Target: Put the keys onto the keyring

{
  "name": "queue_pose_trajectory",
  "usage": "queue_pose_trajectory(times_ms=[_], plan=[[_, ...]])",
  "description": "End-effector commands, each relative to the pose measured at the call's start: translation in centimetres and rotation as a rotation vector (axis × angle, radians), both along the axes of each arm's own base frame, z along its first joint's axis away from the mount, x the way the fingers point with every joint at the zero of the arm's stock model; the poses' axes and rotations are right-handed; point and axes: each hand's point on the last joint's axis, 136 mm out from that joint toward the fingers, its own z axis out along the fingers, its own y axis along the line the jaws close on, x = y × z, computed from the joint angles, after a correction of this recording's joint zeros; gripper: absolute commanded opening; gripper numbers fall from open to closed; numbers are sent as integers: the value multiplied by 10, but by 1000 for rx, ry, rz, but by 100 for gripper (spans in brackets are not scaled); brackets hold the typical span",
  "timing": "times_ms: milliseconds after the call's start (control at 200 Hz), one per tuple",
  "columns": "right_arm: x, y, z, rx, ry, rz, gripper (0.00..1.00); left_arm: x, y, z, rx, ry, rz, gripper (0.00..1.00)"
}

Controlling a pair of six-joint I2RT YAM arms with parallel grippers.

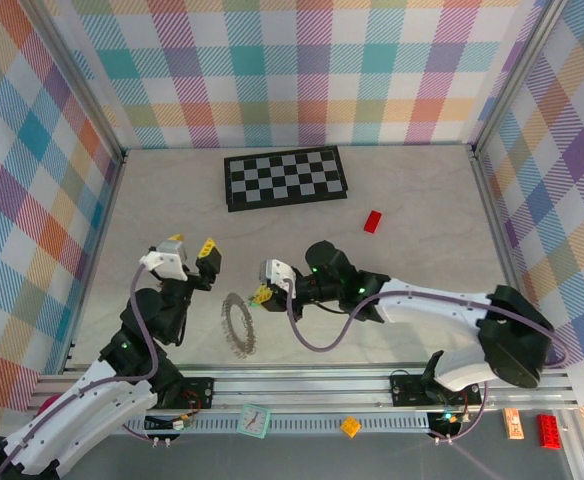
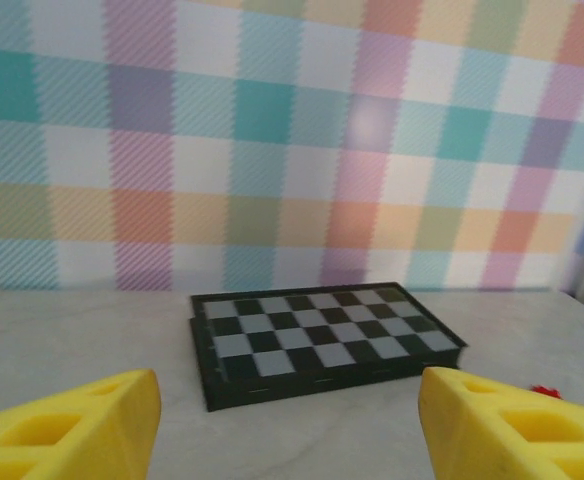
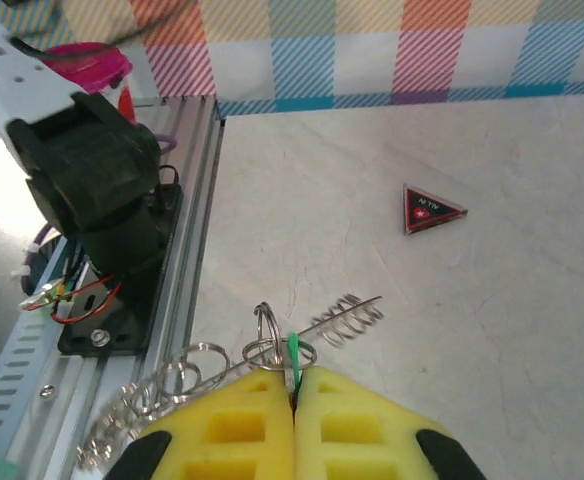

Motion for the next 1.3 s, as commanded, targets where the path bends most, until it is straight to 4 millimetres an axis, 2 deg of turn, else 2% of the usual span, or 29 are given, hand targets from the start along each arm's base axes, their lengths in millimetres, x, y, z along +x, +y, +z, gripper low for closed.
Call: queue_pose_trajectory(times_ms=[0,130,400,565,755,895,1015,1095,1180,1295], plan=[[17,11,11,52,-36,-44,0,0,21,-3,-20,44,102,69],[45,-16,-33,-85,-15,-126,0,5,15,-8,-19,64,87,69],[74,-82,-101,-445,-95,-186,0,17,1,-25,-24,132,58,69],[85,-107,-128,-602,-146,-210,0,23,-8,-32,-22,164,42,69],[96,-124,-157,-759,-176,-225,0,30,-14,-40,-52,193,30,69],[106,-131,-167,-820,-215,-250,1,32,-18,-41,-61,206,20,69],[109,-134,-175,-857,-231,-242,20,34,-19,-43,-65,213,18,69],[111,-136,-178,-877,-239,-242,29,34,-20,-44,-62,219,15,69],[115,-135,-173,-870,-251,-258,35,35,-21,-46,-54,229,11,69],[114,-129,-146,-783,-249,-291,42,38,-23,-47,-44,236,8,69]])
